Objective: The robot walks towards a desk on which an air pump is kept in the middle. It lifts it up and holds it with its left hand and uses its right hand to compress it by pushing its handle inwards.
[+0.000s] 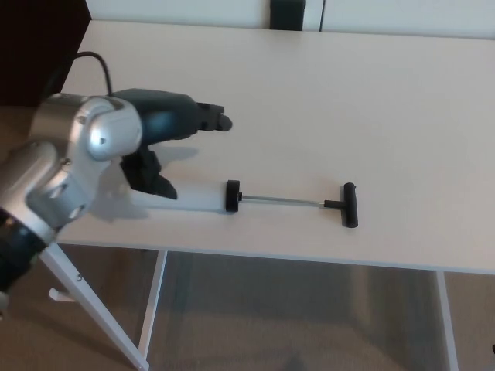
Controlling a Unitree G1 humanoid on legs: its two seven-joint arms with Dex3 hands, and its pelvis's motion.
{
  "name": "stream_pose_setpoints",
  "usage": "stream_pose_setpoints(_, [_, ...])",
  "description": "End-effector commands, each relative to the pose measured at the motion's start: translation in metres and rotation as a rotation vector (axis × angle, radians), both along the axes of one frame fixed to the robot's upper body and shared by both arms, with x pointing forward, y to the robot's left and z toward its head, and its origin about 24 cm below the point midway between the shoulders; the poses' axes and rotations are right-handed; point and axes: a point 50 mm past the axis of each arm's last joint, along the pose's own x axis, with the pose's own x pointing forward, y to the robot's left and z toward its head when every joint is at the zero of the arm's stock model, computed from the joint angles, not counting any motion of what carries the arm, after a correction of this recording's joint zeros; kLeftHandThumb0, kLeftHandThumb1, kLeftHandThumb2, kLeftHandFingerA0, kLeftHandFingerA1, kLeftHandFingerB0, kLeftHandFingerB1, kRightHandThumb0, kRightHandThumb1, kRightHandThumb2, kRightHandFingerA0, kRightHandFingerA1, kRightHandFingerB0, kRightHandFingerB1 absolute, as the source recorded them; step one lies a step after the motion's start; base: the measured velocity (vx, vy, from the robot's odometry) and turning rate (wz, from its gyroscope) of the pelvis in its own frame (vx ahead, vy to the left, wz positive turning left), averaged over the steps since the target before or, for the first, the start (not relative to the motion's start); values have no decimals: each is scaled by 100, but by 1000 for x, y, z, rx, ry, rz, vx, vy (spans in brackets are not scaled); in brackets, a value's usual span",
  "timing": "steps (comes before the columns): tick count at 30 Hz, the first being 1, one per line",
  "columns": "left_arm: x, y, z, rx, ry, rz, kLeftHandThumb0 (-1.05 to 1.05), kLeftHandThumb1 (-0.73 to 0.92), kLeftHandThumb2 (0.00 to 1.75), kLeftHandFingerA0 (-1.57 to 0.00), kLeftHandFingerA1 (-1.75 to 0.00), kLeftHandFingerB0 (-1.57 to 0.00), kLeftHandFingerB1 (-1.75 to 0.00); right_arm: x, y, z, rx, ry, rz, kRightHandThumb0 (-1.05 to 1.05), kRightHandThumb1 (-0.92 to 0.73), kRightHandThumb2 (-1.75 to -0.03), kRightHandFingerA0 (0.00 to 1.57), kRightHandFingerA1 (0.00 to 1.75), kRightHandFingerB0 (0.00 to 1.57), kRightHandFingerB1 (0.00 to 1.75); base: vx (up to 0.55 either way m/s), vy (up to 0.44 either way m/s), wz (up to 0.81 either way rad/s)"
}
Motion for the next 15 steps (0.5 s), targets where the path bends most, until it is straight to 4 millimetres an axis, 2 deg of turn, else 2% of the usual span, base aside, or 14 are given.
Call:
stream_pose_setpoints(1, [7, -5, -4, 44, -5, 49, -14, 41, 60, -7, -23, -7, -26, 7, -4, 5, -14, -14, -8, -61, -57, -92, 32, 53, 22, 46, 0, 0, 0])
stream_pose_setpoints(5, [7, -9, -12, 41, -1, 50, -14, 43, 53, -10, -30, -9, -25, 10, -2, 6, -11, -25, -2, -63, -57, -91, 31, 53, 23, 46, 0, 0, 0])
stream_pose_setpoints(9, [7, -11, -18, 40, 3, 50, -16, 43, 54, -10, -30, -9, -25, 13, -1, 7, -7, -34, -2, -62, -57, -91, 30, 52, 23, 46, 0, 0, 0])
stream_pose_setpoints(10, [8, -11, -21, 48, 10, 52, -18, 43, 53, -18, -30, -11, -27, 14, -1, 7, -9, -37, -4, -63, -58, -92, 32, 53, 23, 46, 0, 0, 0])
stream_pose_setpoints(11, [8, -12, -23, 53, 15, 54, -18, 43, 53, -18, -30, -11, -27, 14, -2, 8, -11, -39, -5, -63, -58, -92, 32, 53, 23, 46, 0, 0, 0])
stream_pose_setpoints(12, [7, -11, -27, 52, 30, 59, -13, 45, 90, 0, -49, 0, -49, 15, -2, 8, -10, -42, -5, -62, -57, -92, 33, 54, 23, 46, 0, 0, 0])
stream_pose_setpoints(14, [5, -9, -31, 46, 49, 64, -13, 45, 90, 0, -49, 0, -49, 15, -2, 9, -7, -46, -6, -62, -57, -92, 33, 54, 23, 46, 0, 0, 0])
stream_pose_setpoints(15, [5, -8, -32, 37, 56, 70, -14, 43, 55, -16, -33, -12, -21, 16, -3, 9, -7, -47, -6, -61, -57, -93, 34, 54, 22, 46, 0, 0, 0])
